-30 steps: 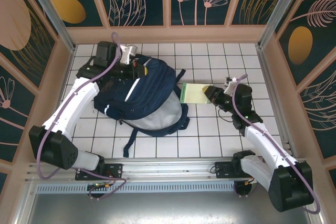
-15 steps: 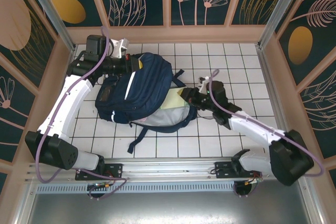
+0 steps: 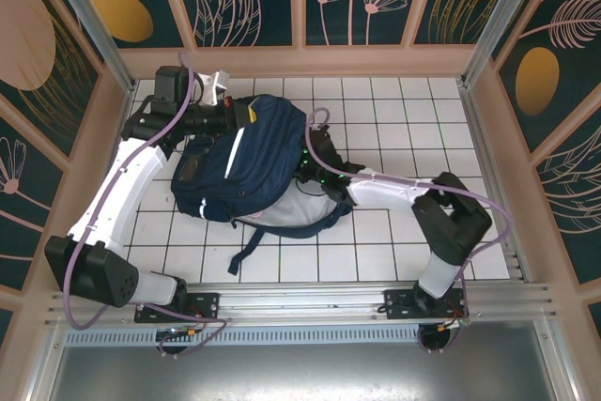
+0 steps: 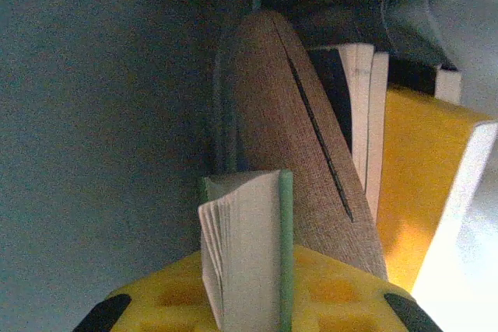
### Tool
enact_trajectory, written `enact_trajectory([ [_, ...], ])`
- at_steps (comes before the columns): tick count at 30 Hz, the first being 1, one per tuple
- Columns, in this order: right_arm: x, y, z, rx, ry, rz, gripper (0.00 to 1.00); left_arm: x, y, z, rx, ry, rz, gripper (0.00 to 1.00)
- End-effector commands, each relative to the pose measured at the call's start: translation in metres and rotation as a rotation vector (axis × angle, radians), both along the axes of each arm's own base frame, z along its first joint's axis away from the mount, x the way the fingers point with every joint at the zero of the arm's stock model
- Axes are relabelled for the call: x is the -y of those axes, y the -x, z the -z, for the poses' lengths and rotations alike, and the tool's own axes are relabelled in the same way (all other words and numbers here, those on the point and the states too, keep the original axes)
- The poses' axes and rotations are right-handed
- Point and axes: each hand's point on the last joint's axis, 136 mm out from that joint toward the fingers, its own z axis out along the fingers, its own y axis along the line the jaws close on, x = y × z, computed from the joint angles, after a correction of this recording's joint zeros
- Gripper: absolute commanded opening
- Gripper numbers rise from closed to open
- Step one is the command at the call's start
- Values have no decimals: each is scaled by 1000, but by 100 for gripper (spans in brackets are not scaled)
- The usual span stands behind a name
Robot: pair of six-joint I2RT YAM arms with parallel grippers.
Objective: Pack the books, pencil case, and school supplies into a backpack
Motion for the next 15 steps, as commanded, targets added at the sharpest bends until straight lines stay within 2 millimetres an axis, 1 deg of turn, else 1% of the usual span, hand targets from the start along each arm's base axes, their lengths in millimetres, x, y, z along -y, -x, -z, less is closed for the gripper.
enact_trajectory([
  [1, -23, -18, -21, 52, -102, 81, 1, -1, 6, -86, 288, 116, 18, 0],
  [4, -44, -21, -13, 64, -105, 56, 4, -9, 1, -87, 286, 118, -14, 0],
  [6, -54, -23, -3, 61, -63, 40, 12, -14, -1, -88, 286, 116, -31, 0],
  [8, -60, -22, 3, 57, -41, 21, 35, -16, -3, -87, 281, 117, -40, 0],
  [10, -57, -21, 3, 67, -30, 21, 50, -17, -4, -87, 281, 117, -43, 0],
  [11, -54, -20, 2, 80, -22, 20, 54, -18, -4, -87, 281, 116, -44, 0],
  [15, -42, -13, -17, 175, 30, -13, 62, -22, -7, -85, 279, 110, -61, 0],
])
